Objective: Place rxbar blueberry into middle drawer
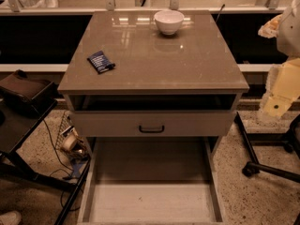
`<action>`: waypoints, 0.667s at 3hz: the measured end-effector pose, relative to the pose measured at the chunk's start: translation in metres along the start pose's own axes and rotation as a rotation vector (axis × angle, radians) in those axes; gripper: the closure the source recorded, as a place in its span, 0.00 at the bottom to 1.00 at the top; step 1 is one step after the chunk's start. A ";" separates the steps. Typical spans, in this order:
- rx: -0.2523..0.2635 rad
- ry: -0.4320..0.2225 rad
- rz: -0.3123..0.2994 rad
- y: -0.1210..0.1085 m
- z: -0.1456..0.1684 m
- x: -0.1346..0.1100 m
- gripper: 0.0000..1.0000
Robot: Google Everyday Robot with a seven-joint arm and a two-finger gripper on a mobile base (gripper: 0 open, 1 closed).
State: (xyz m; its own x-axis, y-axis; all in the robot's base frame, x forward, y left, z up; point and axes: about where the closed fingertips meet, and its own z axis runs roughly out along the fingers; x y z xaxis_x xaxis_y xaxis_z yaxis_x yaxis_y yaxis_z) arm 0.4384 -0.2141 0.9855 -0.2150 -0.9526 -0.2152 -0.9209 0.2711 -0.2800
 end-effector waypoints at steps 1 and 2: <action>0.000 0.000 0.000 0.000 0.000 0.000 0.00; 0.028 -0.046 -0.003 -0.012 0.004 -0.008 0.00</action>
Offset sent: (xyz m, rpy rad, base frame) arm 0.0407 0.0111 -0.0006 0.1015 -0.0929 0.0265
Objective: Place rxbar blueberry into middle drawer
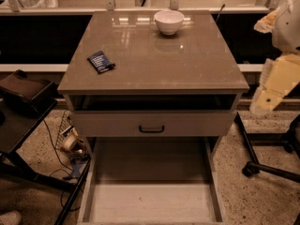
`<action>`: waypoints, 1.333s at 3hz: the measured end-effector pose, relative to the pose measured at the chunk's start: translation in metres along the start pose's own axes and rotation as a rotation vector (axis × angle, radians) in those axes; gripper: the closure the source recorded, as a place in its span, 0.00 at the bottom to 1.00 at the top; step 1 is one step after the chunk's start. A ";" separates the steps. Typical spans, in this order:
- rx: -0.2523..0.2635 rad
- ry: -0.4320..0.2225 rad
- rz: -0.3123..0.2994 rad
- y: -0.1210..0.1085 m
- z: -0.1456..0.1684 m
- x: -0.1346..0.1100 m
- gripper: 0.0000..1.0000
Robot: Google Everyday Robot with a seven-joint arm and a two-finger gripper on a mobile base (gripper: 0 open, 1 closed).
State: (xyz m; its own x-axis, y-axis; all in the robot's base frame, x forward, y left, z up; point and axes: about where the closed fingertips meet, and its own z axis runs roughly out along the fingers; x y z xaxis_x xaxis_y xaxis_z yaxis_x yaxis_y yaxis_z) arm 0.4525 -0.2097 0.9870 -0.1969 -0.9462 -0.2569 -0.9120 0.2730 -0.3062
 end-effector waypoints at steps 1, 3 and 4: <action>0.085 -0.178 0.054 -0.056 0.026 -0.032 0.00; 0.155 -0.530 0.290 -0.134 0.094 -0.081 0.00; 0.151 -0.731 0.407 -0.139 0.138 -0.113 0.00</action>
Offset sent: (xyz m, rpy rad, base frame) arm 0.2177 0.0412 0.0126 0.5841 -0.3865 -0.1716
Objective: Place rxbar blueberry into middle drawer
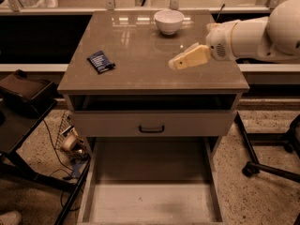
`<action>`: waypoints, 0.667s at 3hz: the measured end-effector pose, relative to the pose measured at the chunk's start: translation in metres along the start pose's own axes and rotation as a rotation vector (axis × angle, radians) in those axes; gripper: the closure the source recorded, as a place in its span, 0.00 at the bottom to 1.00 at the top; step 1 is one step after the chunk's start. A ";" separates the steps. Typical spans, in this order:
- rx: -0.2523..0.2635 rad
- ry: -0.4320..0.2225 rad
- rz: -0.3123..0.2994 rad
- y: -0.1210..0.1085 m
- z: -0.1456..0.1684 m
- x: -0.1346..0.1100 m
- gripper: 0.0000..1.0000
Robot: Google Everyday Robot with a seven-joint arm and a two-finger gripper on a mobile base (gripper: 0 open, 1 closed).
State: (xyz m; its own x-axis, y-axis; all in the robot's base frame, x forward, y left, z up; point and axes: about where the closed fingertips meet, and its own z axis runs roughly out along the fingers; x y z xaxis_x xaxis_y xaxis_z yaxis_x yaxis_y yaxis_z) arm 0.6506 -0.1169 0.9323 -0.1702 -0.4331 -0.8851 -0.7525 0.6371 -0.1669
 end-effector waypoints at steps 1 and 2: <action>0.078 -0.119 0.021 -0.006 0.015 -0.023 0.00; 0.150 -0.169 0.021 -0.023 0.014 -0.038 0.00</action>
Offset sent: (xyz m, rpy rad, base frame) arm 0.0153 0.0142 0.0121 0.0793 -0.0824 -0.0479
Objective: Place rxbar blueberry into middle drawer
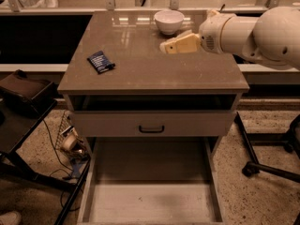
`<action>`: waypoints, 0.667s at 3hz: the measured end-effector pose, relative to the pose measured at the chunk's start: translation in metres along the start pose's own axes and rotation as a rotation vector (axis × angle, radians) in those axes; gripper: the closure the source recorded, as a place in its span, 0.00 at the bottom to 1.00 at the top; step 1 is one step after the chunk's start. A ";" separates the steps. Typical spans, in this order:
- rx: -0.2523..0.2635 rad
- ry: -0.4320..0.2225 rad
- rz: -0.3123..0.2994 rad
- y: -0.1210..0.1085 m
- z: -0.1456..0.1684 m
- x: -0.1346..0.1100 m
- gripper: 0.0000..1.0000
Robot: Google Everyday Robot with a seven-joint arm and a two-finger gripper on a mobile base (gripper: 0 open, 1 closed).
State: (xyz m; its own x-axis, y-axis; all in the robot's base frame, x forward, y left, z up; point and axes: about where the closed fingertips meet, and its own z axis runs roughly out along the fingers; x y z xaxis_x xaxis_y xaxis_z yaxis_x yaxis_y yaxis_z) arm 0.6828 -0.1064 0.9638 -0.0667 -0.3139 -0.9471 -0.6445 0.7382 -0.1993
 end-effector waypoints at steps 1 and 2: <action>-0.048 -0.035 0.002 0.015 0.027 -0.001 0.00; -0.110 -0.114 0.021 0.042 0.102 0.002 0.00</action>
Offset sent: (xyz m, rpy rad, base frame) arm 0.0874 0.1444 -0.0596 0.1602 -0.0658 0.1702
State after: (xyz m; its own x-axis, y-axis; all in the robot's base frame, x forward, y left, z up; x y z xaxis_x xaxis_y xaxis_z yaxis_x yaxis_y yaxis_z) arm 0.7332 -0.0148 0.9273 0.0018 -0.2251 -0.9743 -0.7237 0.6721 -0.1566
